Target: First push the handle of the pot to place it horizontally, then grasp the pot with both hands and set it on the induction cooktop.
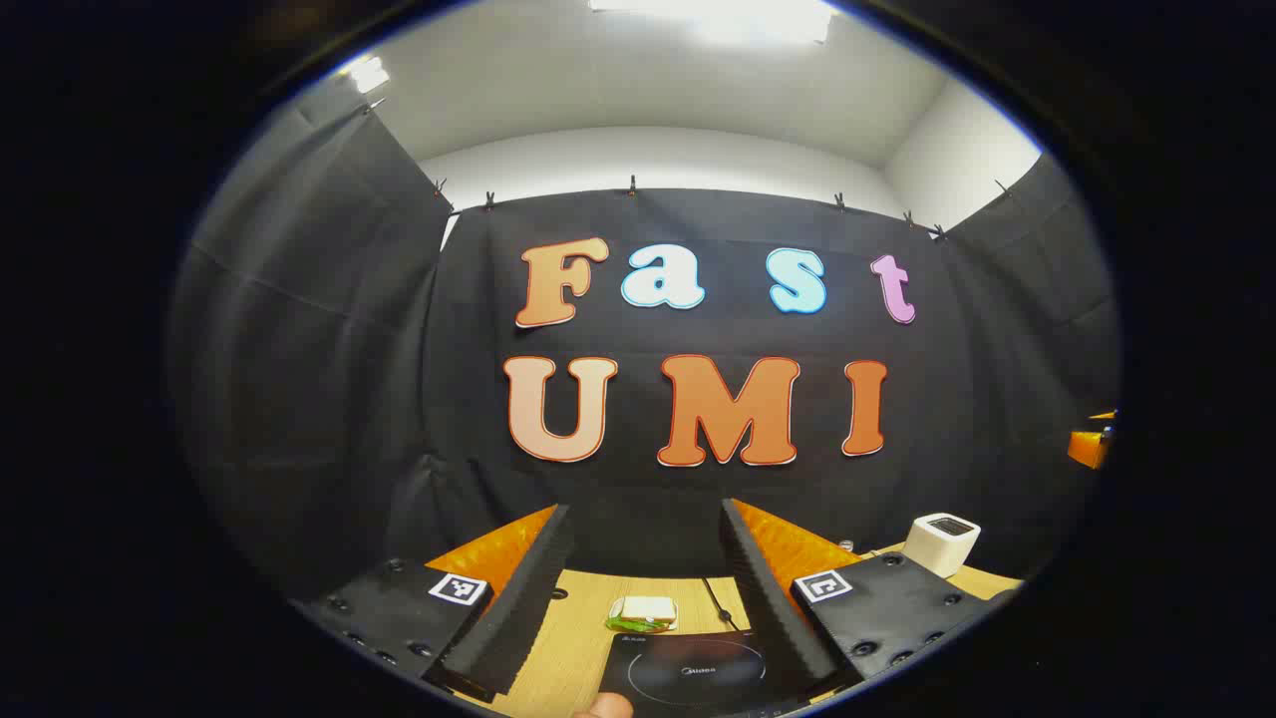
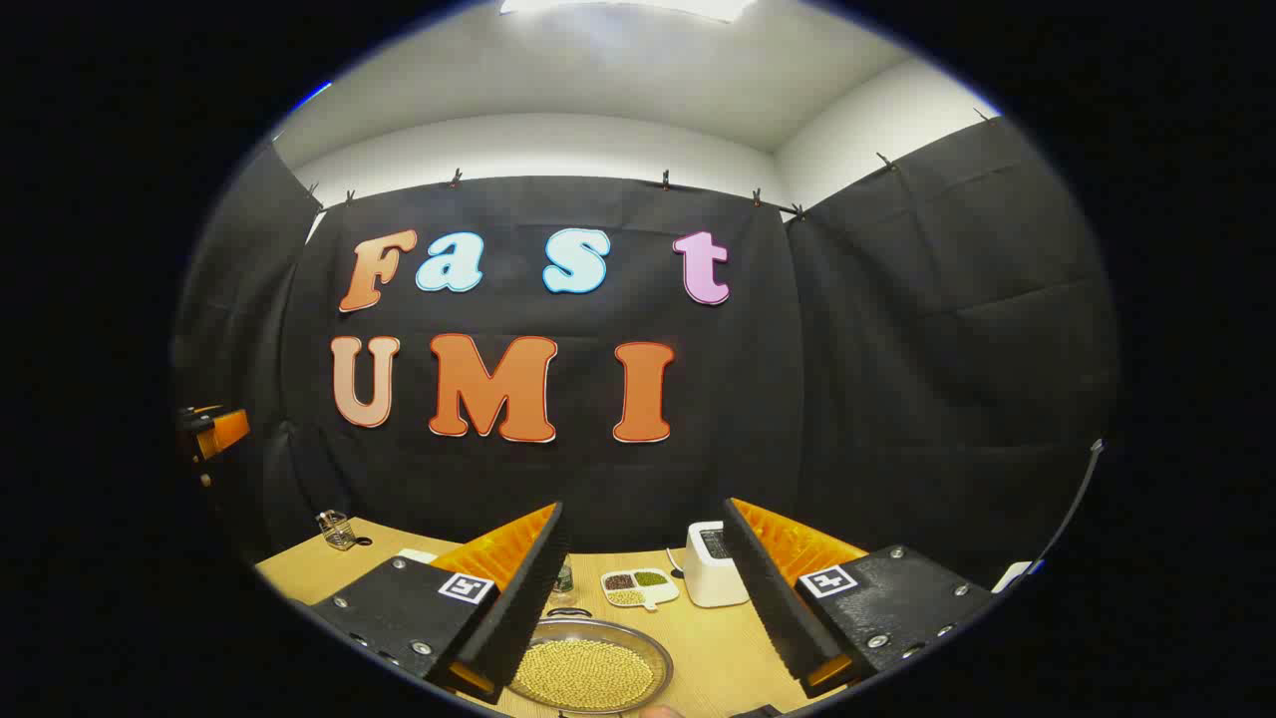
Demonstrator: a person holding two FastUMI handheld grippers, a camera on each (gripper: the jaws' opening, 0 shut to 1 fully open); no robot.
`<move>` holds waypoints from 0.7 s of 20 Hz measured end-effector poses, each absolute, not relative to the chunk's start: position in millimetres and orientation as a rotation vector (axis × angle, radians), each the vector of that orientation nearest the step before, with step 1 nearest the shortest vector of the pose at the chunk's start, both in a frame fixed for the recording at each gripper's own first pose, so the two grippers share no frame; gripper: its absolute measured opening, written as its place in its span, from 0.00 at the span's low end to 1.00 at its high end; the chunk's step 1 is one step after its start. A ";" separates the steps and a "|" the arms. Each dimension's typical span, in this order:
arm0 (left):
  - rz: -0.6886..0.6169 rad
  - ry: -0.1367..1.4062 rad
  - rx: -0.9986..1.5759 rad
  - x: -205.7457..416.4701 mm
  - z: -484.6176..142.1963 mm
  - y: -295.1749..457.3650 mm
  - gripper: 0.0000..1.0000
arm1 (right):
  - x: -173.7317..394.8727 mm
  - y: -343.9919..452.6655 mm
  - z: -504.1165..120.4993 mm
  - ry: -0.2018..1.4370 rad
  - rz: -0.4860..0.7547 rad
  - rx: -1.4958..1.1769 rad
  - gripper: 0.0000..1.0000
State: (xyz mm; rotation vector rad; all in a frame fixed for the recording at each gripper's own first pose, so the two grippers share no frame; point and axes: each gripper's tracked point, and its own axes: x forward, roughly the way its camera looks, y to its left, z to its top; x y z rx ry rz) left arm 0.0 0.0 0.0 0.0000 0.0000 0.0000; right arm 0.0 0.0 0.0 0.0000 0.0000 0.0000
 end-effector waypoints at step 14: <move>0.000 -0.012 -0.001 -22.1 35.2 30.6 0.98 | -2.7 -3.1 4.1 0.002 0.023 0.014 0.96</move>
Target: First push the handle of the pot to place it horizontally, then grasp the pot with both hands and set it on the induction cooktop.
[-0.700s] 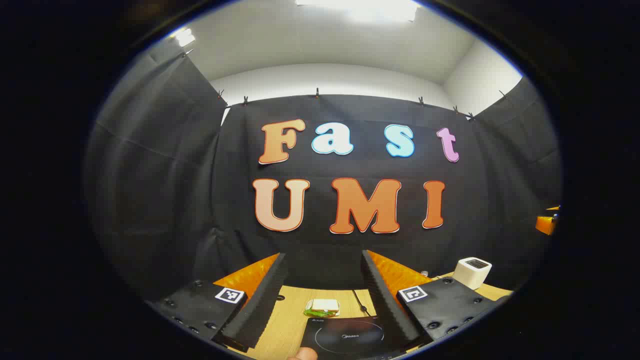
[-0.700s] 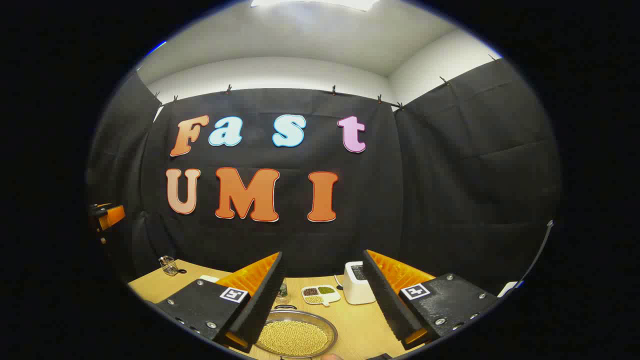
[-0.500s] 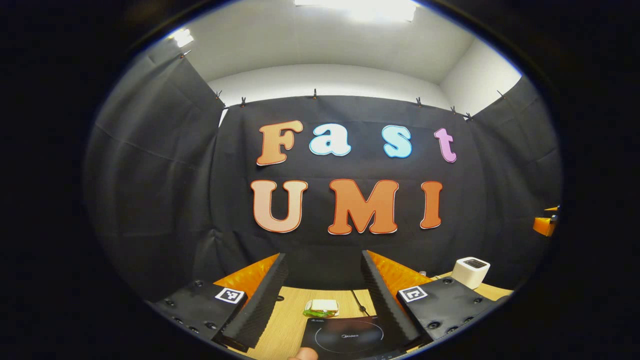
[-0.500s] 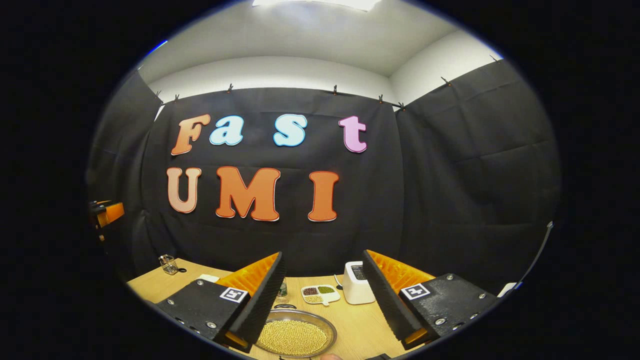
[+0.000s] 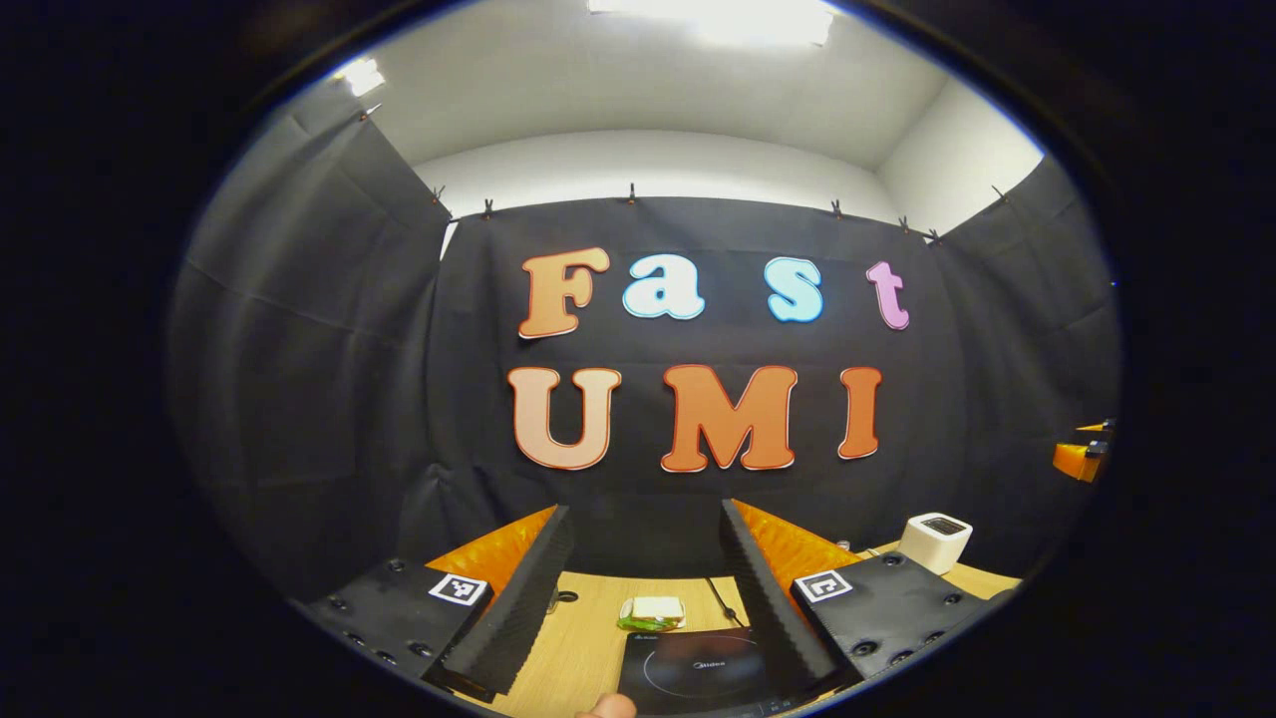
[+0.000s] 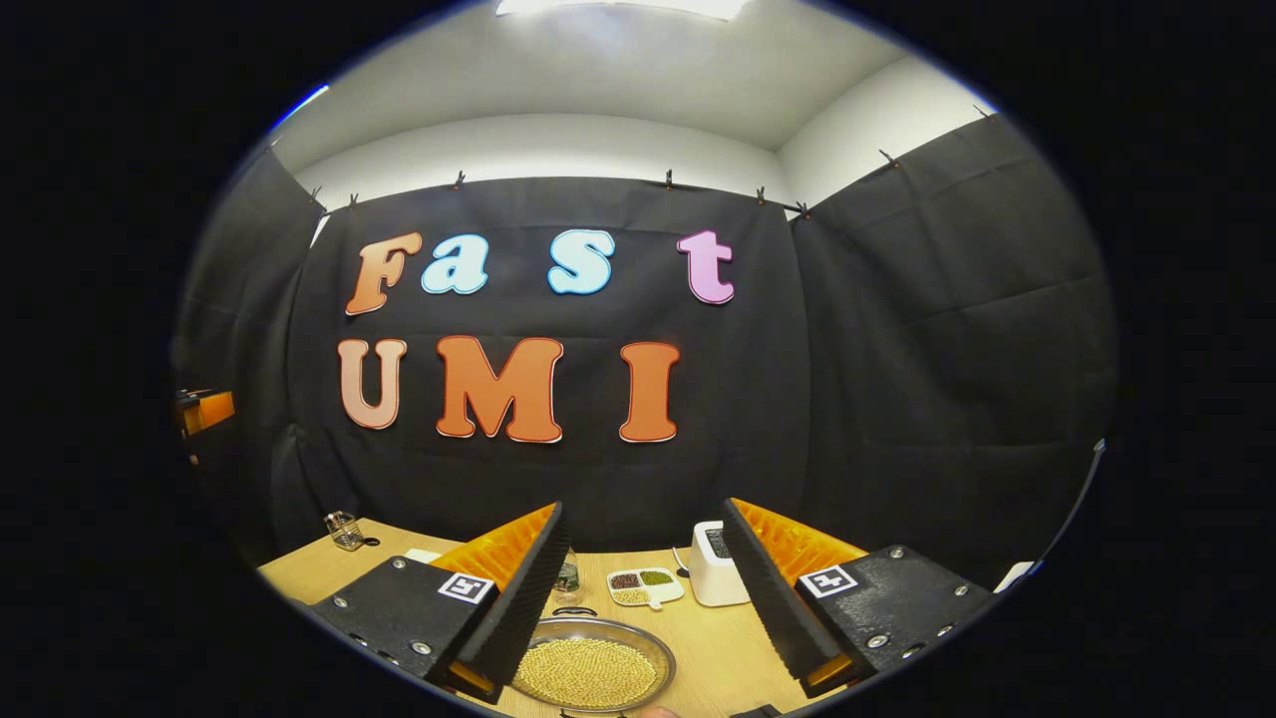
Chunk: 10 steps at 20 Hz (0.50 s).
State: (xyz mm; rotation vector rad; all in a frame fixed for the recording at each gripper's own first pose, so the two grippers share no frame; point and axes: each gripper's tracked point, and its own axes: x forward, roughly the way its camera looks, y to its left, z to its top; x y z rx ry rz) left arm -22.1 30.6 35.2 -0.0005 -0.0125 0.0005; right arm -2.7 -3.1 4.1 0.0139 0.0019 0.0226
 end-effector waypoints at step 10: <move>0.013 -0.051 0.015 -33.8 46.1 33.1 0.96 | -9.9 0.9 -8.9 0.031 0.037 -0.006 0.72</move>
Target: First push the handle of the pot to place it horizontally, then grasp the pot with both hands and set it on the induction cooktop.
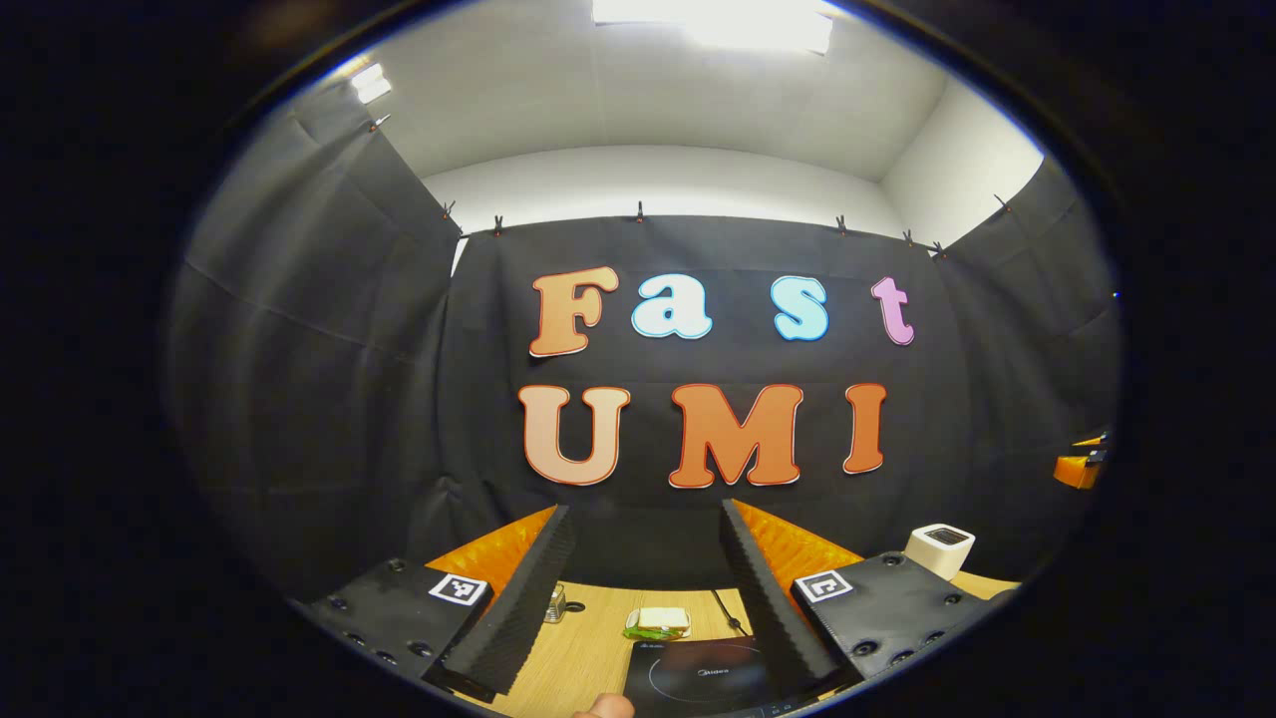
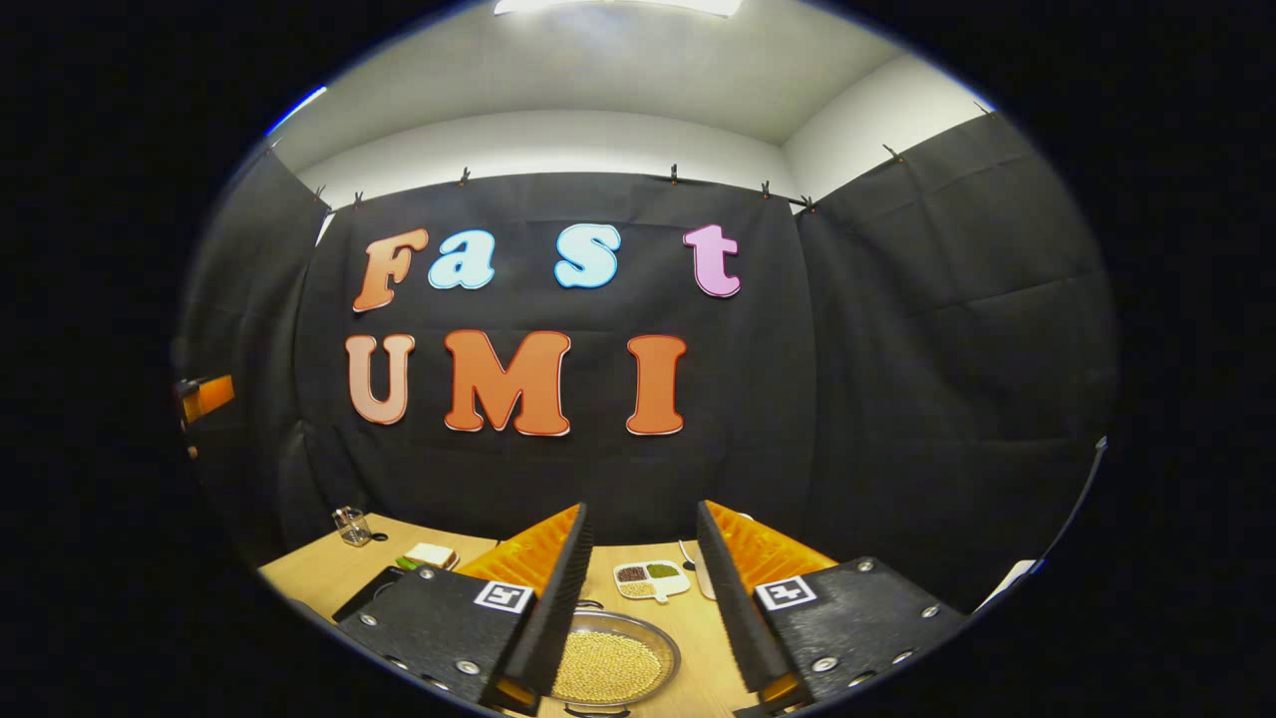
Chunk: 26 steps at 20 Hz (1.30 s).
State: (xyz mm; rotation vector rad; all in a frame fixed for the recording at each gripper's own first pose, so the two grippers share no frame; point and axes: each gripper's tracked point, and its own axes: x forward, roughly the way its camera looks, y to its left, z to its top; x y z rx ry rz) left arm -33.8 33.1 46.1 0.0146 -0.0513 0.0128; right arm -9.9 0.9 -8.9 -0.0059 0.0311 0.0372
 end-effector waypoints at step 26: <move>0.024 -0.018 -0.014 -32.2 31.1 40.7 0.96 | -83.1 115.5 -272.5 0.590 0.333 -0.109 0.00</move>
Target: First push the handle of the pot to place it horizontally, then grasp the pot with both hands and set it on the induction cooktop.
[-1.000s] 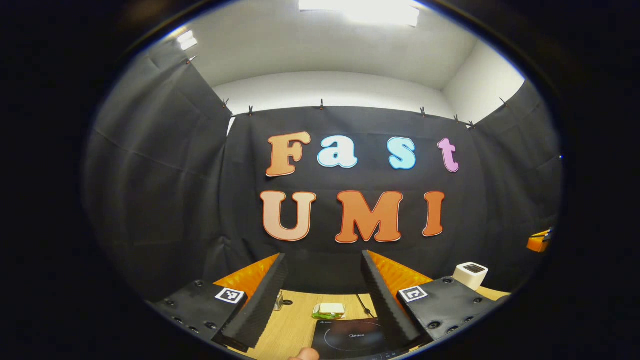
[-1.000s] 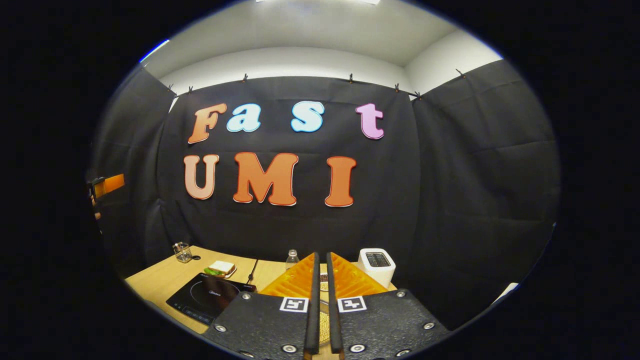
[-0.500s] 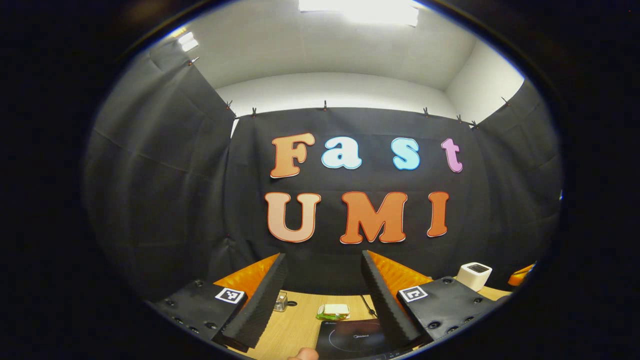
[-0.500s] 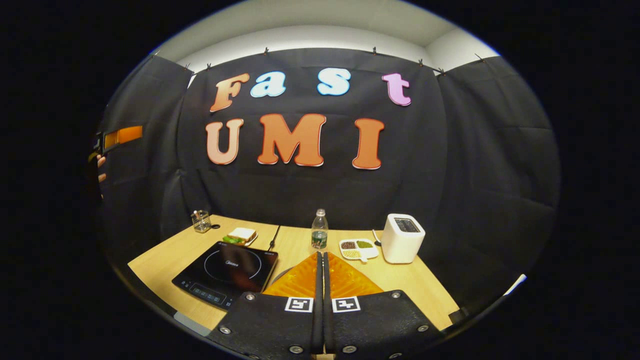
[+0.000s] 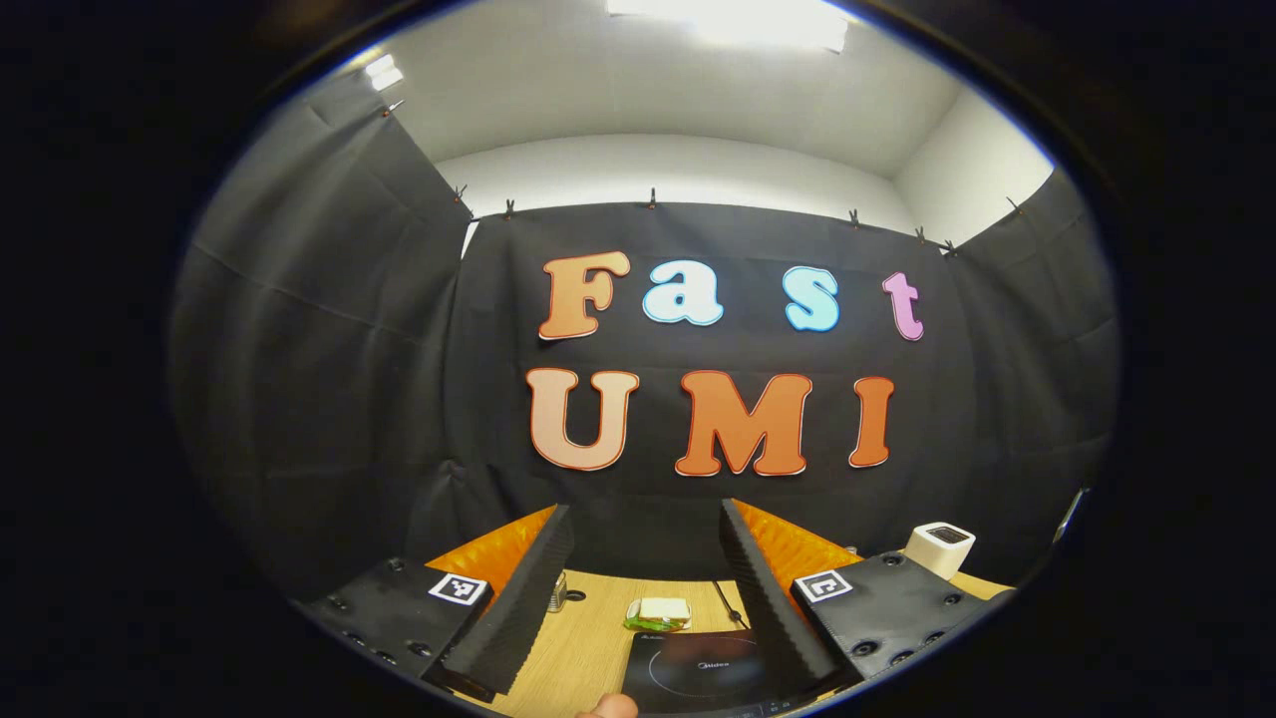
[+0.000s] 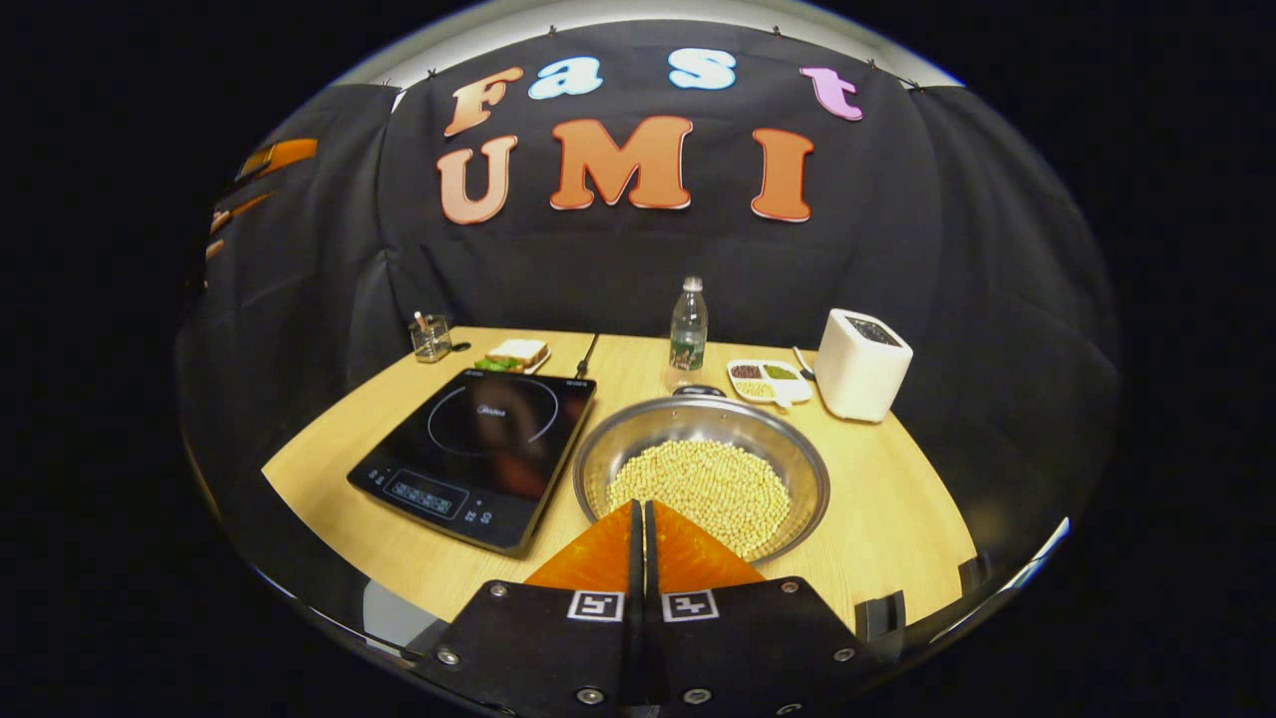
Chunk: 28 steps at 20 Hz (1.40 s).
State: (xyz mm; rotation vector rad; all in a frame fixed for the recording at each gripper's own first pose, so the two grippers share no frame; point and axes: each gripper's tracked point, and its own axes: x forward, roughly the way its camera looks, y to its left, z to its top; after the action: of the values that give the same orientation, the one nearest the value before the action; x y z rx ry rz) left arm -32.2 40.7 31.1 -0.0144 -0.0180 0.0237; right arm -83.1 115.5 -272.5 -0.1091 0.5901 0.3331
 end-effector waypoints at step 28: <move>0.026 0.016 -0.010 -22.3 13.7 23.1 0.99 | -79.0 47.6 -373.9 0.835 0.180 -0.046 0.00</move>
State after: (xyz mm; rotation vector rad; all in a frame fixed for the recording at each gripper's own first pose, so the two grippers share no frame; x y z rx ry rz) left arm -22.3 23.1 13.7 -0.0096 0.0164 0.0258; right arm -79.0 47.6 -373.9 -0.0456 0.8348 0.1803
